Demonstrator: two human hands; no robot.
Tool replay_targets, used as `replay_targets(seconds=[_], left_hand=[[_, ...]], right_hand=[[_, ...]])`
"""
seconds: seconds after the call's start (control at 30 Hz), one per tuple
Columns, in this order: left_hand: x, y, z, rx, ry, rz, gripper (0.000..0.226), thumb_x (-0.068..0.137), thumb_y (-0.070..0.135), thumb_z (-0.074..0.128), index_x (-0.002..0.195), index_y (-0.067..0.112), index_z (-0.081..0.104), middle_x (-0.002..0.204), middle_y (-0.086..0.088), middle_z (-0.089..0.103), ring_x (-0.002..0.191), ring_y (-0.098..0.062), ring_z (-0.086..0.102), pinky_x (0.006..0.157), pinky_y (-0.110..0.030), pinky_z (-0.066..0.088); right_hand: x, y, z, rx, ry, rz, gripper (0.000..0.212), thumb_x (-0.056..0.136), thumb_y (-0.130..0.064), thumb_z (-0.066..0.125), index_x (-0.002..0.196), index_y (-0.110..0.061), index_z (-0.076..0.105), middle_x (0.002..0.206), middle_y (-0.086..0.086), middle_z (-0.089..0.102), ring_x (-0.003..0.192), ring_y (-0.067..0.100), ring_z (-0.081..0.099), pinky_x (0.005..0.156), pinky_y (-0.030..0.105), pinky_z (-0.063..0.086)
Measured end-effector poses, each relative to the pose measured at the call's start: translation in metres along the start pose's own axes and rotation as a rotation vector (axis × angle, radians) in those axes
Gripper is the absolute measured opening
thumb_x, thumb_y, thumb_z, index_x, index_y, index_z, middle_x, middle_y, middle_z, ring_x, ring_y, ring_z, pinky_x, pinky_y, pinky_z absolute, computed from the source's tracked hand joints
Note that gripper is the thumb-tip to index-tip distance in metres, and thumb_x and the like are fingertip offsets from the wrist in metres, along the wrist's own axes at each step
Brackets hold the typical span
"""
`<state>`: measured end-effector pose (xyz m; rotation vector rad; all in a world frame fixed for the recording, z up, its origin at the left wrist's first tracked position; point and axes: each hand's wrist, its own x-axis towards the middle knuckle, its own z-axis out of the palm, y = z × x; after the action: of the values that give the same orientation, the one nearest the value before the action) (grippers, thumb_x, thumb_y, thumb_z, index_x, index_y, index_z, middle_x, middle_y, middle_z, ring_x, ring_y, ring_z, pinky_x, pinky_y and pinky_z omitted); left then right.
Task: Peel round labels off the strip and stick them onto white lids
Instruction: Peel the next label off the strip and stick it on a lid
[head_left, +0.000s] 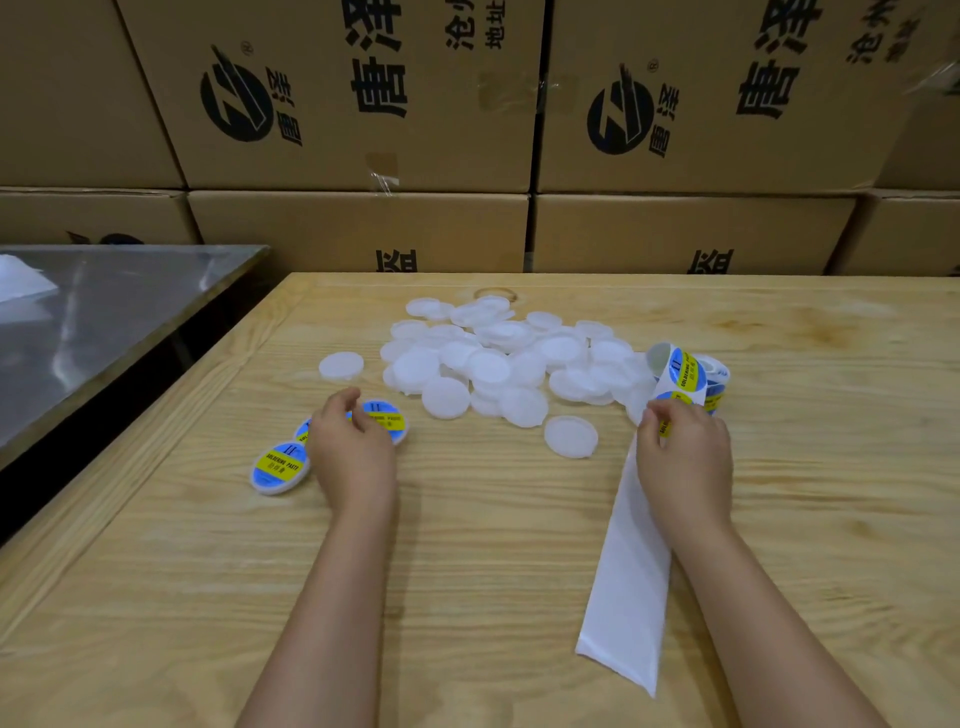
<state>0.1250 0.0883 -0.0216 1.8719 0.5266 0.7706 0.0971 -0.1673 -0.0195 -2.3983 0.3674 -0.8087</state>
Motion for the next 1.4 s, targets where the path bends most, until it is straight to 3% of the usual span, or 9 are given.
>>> replay_targets(seconds=[0.13, 0.27, 0.4, 0.53, 0.73, 0.83, 0.97, 1.13, 1.4], left_hand=[[0.0, -0.005, 0.002, 0.106, -0.008, 0.092, 0.036, 0.088, -0.007, 0.042, 0.12, 0.002, 0.058, 0.13, -0.015, 0.047, 0.113, -0.028, 0.048, 0.079, -0.014, 0.026], [0.001, -0.009, 0.002, 0.226, -0.039, 0.13, 0.044, 0.081, -0.01, 0.045, 0.121, 0.003, 0.058, 0.137, -0.015, 0.042, 0.123, -0.033, 0.041, 0.096, -0.035, 0.033], [-0.004, -0.003, 0.006, 0.213, -0.064, 0.34, 0.038, 0.08, -0.01, 0.05, 0.115, 0.0, 0.061, 0.135, -0.017, 0.048, 0.124, -0.035, 0.041, 0.098, -0.035, 0.031], [-0.035, 0.014, 0.02, 0.122, -0.37, 0.732, 0.03, 0.082, -0.008, 0.056, 0.109, 0.001, 0.066, 0.109, -0.013, 0.068, 0.102, -0.03, 0.062, 0.088, -0.028, 0.039], [-0.085, 0.031, 0.038, 0.315, -0.849, 1.13, 0.016, 0.084, 0.016, 0.047, 0.075, 0.014, 0.06, 0.075, -0.002, 0.058, 0.073, -0.025, 0.05, 0.07, -0.037, 0.041], [-0.087, 0.032, 0.038, 0.36, -0.892, 1.138, 0.019, 0.085, 0.021, 0.048, 0.074, 0.014, 0.062, 0.075, 0.0, 0.061, 0.074, -0.023, 0.051, 0.069, -0.039, 0.042], [-0.09, 0.036, 0.035, 0.311, -0.916, 1.084, 0.021, 0.085, 0.024, 0.052, 0.093, 0.017, 0.07, 0.083, -0.002, 0.062, 0.085, -0.023, 0.053, 0.072, -0.037, 0.043], [-0.089, 0.037, 0.032, 0.234, -0.987, 1.012, 0.014, 0.081, 0.017, 0.059, 0.087, 0.012, 0.07, 0.082, -0.003, 0.058, 0.085, -0.019, 0.051, 0.076, -0.037, 0.042], [-0.088, 0.025, 0.041, 0.183, -1.044, 0.962, 0.024, 0.081, 0.022, 0.065, 0.104, 0.013, 0.063, 0.124, 0.001, 0.056, 0.117, -0.015, 0.047, 0.097, -0.027, 0.034]], right_hand=[[0.0, 0.006, 0.002, -0.222, -0.124, 0.06, 0.027, 0.092, -0.015, 0.046, 0.109, -0.003, 0.064, 0.102, 0.018, 0.065, 0.099, 0.04, 0.051, 0.078, 0.041, 0.038], [-0.004, 0.007, 0.005, -0.257, -0.189, 0.055, 0.029, 0.092, -0.011, 0.044, 0.112, -0.006, 0.064, 0.109, 0.016, 0.064, 0.102, 0.037, 0.052, 0.078, 0.039, 0.039], [-0.002, 0.002, 0.006, -0.214, -0.208, 0.098, 0.034, 0.088, -0.008, 0.047, 0.117, -0.016, 0.064, 0.113, 0.013, 0.064, 0.103, 0.034, 0.056, 0.075, 0.034, 0.042], [-0.005, -0.004, 0.009, -0.2, -0.245, 0.05, 0.037, 0.085, -0.003, 0.047, 0.117, -0.017, 0.061, 0.104, 0.014, 0.066, 0.094, 0.035, 0.058, 0.066, 0.032, 0.038], [-0.002, -0.003, 0.008, -0.163, -0.243, 0.065, 0.038, 0.086, -0.008, 0.047, 0.121, -0.018, 0.057, 0.106, 0.013, 0.066, 0.097, 0.034, 0.058, 0.071, 0.034, 0.042], [-0.003, -0.001, 0.009, -0.186, -0.227, 0.041, 0.033, 0.086, -0.008, 0.05, 0.117, -0.014, 0.06, 0.109, 0.012, 0.062, 0.101, 0.033, 0.054, 0.069, 0.033, 0.04], [-0.001, 0.007, 0.008, -0.267, -0.178, -0.052, 0.042, 0.084, -0.015, 0.063, 0.124, -0.007, 0.056, 0.125, 0.013, 0.051, 0.118, 0.031, 0.043, 0.088, 0.038, 0.038], [-0.003, 0.009, 0.01, -0.346, -0.293, -0.124, 0.049, 0.087, -0.03, 0.054, 0.134, -0.017, 0.049, 0.136, 0.001, 0.045, 0.125, 0.023, 0.04, 0.094, 0.037, 0.036], [-0.001, 0.01, 0.011, -0.381, -0.336, -0.174, 0.032, 0.092, -0.03, 0.05, 0.119, -0.017, 0.062, 0.124, 0.001, 0.054, 0.113, 0.024, 0.048, 0.087, 0.033, 0.037]])
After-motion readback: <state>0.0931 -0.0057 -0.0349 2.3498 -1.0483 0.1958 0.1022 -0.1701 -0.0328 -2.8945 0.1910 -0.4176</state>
